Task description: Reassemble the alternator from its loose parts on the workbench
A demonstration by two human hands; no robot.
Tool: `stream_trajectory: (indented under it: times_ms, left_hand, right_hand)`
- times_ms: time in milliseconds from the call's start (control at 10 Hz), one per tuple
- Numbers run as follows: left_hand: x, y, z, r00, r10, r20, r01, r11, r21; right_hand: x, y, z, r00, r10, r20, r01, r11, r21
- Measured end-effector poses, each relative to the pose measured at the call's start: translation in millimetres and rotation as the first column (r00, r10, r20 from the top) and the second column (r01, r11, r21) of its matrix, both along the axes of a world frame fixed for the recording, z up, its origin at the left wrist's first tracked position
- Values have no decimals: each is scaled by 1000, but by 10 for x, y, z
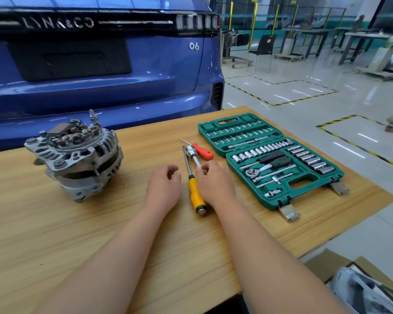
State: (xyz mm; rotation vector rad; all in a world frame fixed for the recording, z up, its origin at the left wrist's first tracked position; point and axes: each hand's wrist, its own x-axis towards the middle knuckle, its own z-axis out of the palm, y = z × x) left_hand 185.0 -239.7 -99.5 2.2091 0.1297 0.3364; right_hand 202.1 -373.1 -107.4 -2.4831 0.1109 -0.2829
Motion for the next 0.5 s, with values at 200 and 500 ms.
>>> stream_trajectory:
  times_ms: [200,500]
  left_hand:
    - [-599,612,185,969,-122,214,82,979,185]
    - [-807,1234,-149,997,-20,78,-12,920,392]
  right_hand:
    - [157,-39,87,987,16,-162,-36,992,-123]
    - [64,2,223,998,8,63,-12,998,65]
